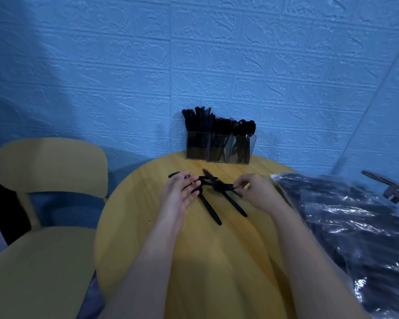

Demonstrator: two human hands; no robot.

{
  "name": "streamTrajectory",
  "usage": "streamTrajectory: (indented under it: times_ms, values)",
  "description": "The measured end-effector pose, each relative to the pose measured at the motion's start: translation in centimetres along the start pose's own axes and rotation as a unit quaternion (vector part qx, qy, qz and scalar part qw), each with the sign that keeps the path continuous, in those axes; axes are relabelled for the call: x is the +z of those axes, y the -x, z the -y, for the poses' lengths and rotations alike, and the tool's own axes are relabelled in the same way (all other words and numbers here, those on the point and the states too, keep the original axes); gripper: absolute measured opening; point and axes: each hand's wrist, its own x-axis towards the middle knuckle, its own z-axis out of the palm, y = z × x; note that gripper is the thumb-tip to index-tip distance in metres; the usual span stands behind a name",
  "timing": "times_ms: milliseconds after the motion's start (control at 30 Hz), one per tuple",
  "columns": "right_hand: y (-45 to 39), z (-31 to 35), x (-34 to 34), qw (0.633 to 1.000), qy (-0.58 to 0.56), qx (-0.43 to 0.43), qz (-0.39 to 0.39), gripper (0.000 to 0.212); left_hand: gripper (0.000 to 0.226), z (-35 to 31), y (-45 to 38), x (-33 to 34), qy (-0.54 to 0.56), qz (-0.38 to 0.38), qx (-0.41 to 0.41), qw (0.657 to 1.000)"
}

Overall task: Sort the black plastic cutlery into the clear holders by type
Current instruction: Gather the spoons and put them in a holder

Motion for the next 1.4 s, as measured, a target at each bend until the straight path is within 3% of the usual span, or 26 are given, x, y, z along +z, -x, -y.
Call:
streamTrajectory:
  times_ms: [67, 267, 500, 567, 667, 700, 833, 933, 1033, 1100, 1167, 1400]
  values:
    - [0.1, 0.1, -1.1, 1.000, -0.025, -0.010, -0.003, 0.006, 0.016, 0.1, 0.0, 0.0, -0.009, 0.006, 0.003, 1.000]
    - [0.9, 0.9, -1.6, 0.995, -0.038, -0.030, 0.092, 0.006, 0.017, 0.5, 0.0, 0.3, -0.052, 0.026, 0.007, 0.998]
    - [0.7, 3.2, -0.1, 0.967, -0.251, -0.022, 0.032, 0.004, 0.020, 1.0, -0.3, 0.7, -0.067, 0.060, -0.010, 0.996]
    - [0.7, 4.0, 0.7, 0.950, -0.312, -0.026, 0.006, 0.006, 0.032, 1.0, -0.1, 0.8, -0.089, 0.101, -0.014, 0.991]
    - [0.5, 4.9, 1.3, 0.935, -0.355, -0.020, -0.010, 0.013, 0.068, 1.3, 0.1, 1.1, -0.129, 0.175, -0.043, 0.975]
    - [0.4, 5.1, 1.3, 0.938, -0.346, -0.017, -0.009, 0.013, 0.071, 1.3, 0.2, 1.2, -0.123, 0.193, -0.051, 0.972]
    - [0.0, 5.1, 1.2, 0.949, -0.315, -0.016, 0.028, 0.005, 0.045, 1.2, 0.0, 1.5, -0.101, 0.209, -0.059, 0.971]
    - [-0.3, 5.1, 0.8, 0.959, -0.279, -0.028, 0.038, 0.004, 0.039, 1.3, 0.0, 1.5, -0.090, 0.215, -0.060, 0.971]
    - [-1.8, 3.8, 0.2, 0.982, -0.187, -0.028, -0.026, 0.008, 0.038, 1.1, -0.2, 1.4, -0.056, 0.200, -0.075, 0.975]
    - [-3.2, 2.0, 0.0, 0.988, -0.104, 0.019, -0.114, 0.015, 0.037, 0.9, -0.5, 1.2, -0.021, 0.176, -0.080, 0.981]
    - [-4.1, -0.1, 0.1, 0.985, -0.045, 0.072, -0.149, 0.022, 0.035, 0.8, -0.7, 1.0, -0.005, 0.158, -0.074, 0.985]
    - [-5.3, -3.3, 2.5, 0.973, 0.128, 0.170, -0.091, 0.037, 0.032, 0.9, -1.1, 0.9, 0.028, 0.147, -0.089, 0.985]
